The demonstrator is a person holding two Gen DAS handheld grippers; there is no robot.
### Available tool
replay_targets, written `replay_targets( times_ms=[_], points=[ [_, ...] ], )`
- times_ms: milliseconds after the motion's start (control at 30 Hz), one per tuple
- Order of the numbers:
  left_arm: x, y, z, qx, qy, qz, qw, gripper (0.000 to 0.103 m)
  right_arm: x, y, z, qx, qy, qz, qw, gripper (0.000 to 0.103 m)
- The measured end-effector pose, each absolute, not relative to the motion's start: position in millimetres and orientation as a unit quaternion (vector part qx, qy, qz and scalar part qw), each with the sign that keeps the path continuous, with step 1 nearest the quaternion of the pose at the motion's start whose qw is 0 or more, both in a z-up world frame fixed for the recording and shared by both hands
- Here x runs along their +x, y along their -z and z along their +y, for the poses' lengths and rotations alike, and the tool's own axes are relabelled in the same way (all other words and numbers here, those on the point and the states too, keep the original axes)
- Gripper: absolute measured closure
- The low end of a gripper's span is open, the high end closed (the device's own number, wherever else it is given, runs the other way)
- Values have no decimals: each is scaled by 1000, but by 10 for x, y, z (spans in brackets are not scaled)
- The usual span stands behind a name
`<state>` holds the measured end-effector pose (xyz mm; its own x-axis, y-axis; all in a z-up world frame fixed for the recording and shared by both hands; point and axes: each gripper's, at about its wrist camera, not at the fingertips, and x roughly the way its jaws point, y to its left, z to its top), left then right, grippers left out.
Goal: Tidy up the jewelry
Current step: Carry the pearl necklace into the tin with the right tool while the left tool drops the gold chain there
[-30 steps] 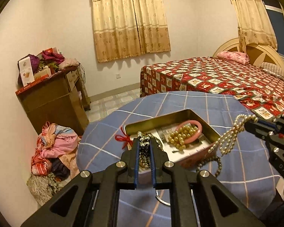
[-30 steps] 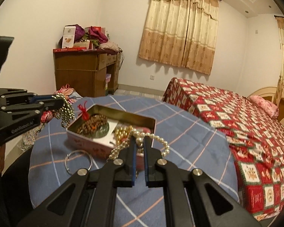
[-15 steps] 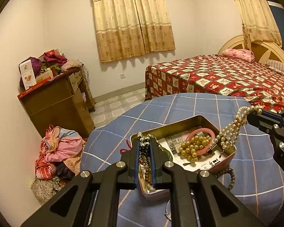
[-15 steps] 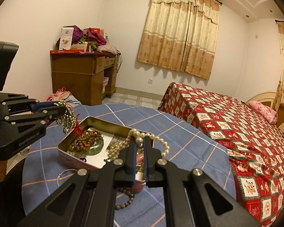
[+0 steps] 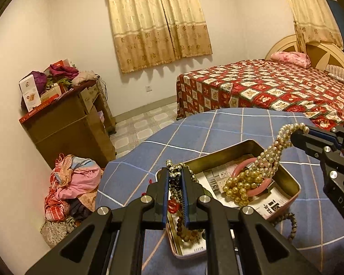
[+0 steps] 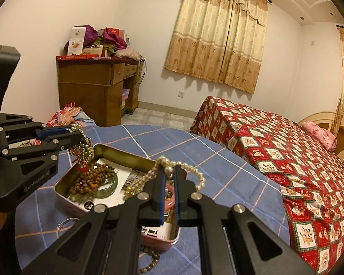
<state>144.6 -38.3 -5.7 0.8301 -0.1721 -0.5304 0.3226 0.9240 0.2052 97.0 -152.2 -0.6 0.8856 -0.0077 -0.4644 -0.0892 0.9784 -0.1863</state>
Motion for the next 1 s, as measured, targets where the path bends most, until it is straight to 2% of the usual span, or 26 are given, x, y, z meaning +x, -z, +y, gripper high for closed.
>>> replay_targets(
  times_ms=[467,500,533,567,600,633,667,1000],
  points=[
    [1689,304,-513,174,131,288,932,91,1238,260,-1485,-102,-16,268,958,92],
    [1693,320,-530,177,132,291,931,88,1236,266,-1492,-100,-16,268,958,91],
    [1689,332,-543,181,127,290,931,75,1229,274,-1502,-98,-15,270,958,87],
    [1683,336,-537,182,122,288,932,48,1225,277,-1507,-98,-14,271,957,80],
    [1669,330,-535,183,116,281,935,34,1217,282,-1515,-98,-12,272,957,75],
    [1643,313,-523,183,108,270,939,17,1210,282,-1524,-98,-8,271,958,62],
    [1615,293,-505,182,106,260,942,16,1197,279,-1533,-97,-5,270,958,53],
    [1619,353,-385,188,84,276,939,16,1084,333,-1532,-104,12,275,956,52]
  ],
)
